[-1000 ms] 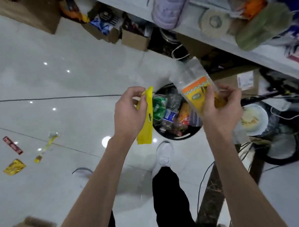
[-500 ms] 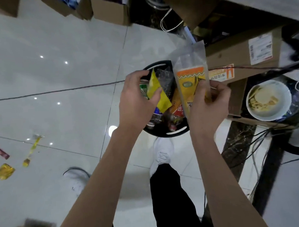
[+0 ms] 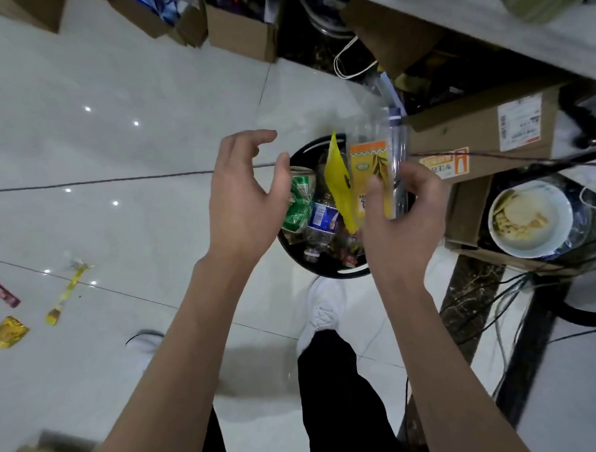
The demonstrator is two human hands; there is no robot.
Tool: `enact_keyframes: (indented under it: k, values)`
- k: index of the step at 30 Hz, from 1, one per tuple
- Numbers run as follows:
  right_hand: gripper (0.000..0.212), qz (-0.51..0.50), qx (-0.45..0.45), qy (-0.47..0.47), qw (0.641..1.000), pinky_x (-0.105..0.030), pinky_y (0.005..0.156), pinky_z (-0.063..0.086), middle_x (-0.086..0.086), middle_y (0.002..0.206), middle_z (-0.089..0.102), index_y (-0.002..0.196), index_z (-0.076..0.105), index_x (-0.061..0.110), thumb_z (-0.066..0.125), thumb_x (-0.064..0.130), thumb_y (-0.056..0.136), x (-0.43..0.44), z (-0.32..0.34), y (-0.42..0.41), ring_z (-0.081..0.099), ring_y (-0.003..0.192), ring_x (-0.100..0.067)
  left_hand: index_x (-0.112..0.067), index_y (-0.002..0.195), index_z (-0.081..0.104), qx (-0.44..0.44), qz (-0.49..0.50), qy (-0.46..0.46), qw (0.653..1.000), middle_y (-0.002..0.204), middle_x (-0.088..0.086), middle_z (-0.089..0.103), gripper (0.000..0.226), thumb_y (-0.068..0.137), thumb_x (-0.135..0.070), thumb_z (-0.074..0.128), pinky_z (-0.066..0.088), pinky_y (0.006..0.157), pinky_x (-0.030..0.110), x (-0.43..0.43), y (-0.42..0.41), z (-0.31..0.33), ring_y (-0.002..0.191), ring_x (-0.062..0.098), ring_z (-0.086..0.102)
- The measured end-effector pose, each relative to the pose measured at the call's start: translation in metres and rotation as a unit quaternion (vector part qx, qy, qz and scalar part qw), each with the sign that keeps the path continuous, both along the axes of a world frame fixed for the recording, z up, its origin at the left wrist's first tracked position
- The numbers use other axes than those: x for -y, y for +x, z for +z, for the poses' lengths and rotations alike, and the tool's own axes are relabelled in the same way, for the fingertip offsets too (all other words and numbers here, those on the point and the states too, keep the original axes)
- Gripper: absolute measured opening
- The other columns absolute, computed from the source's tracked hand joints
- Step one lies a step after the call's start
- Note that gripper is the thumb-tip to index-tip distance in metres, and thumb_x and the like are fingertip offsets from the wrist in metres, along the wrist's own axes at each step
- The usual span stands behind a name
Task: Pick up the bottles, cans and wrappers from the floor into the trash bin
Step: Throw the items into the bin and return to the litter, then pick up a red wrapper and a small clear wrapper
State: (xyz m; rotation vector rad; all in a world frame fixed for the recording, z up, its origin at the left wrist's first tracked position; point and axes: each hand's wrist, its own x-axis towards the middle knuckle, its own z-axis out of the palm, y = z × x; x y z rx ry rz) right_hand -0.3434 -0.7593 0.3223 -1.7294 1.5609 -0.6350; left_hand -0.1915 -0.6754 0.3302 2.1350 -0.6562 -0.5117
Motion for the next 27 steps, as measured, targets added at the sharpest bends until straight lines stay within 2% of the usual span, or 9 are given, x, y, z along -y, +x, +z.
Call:
enact_keyframes:
  k: [7, 10, 12, 18, 24, 27]
  values:
    - [0.044, 0.081, 0.024, -0.083, 0.993, -0.049, 0.097, 0.049, 0.002, 0.115, 0.057, 0.124, 0.062, 0.007, 0.068, 0.038, 0.092, -0.036, 0.043, 0.059, 0.058, 0.112, -0.022, -0.019, 0.125, 0.060, 0.018, 0.047, -0.010, 0.999, 0.126, -0.004, 0.058, 0.028, 0.098, -0.027, 0.060, 0.039, 0.089, 0.007, -0.064, 0.045, 0.036, 0.112, 0.009, 0.058]
    - [0.043, 0.124, 0.030, -0.107, 0.986, -0.050, 0.096, 0.050, -0.004, 0.117, 0.059, 0.124, 0.062, 0.004, 0.071, 0.032, 0.093, -0.067, 0.050, 0.088, 0.059, 0.111, -0.027, -0.019, 0.124, 0.060, 0.027, 0.080, -0.005, 0.996, 0.125, -0.004, 0.057, 0.027, 0.098, -0.026, 0.060, 0.037, 0.089, 0.006, -0.108, 0.068, 0.047, 0.111, 0.008, 0.058]
    - [0.044, 0.150, 0.033, -0.094, 0.984, -0.050, 0.099, 0.049, -0.005, 0.120, 0.059, 0.125, 0.061, 0.007, 0.072, 0.034, 0.093, -0.093, 0.054, 0.110, 0.058, 0.114, -0.025, -0.019, 0.124, 0.060, 0.028, 0.105, 0.001, 0.994, 0.124, -0.005, 0.057, 0.027, 0.098, -0.026, 0.060, 0.037, 0.090, 0.007, -0.144, 0.083, 0.052, 0.111, 0.007, 0.057]
    - [0.048, 0.245, 0.042, -0.063, 0.967, -0.049, 0.104, 0.046, 0.008, 0.121, 0.050, 0.129, 0.059, 0.011, 0.071, 0.039, 0.092, -0.206, 0.063, 0.183, 0.054, 0.119, -0.021, -0.021, 0.123, 0.061, 0.008, 0.179, 0.023, 0.984, 0.123, -0.009, 0.055, 0.026, 0.098, -0.026, 0.060, 0.038, 0.092, 0.008, -0.273, 0.116, 0.058, 0.112, 0.004, 0.055]
    - [0.047, 0.359, 0.040, -0.013, 0.932, -0.049, 0.107, 0.045, 0.015, 0.123, 0.050, 0.131, 0.057, 0.020, 0.069, 0.042, 0.092, -0.345, 0.062, 0.252, 0.053, 0.123, -0.017, -0.020, 0.121, 0.063, 0.012, 0.285, 0.043, 0.957, 0.120, -0.005, 0.058, 0.024, 0.097, -0.024, 0.061, 0.045, 0.095, 0.023, -0.429, 0.138, 0.054, 0.111, 0.008, 0.057]
    - [0.046, 0.414, 0.039, 0.000, 0.909, -0.050, 0.108, 0.043, 0.015, 0.125, 0.050, 0.131, 0.057, 0.021, 0.070, 0.040, 0.091, -0.410, 0.058, 0.281, 0.052, 0.121, -0.015, -0.022, 0.121, 0.063, 0.007, 0.338, 0.062, 0.939, 0.119, -0.009, 0.058, 0.024, 0.098, -0.026, 0.061, 0.046, 0.095, 0.028, -0.504, 0.149, 0.047, 0.109, 0.005, 0.056]
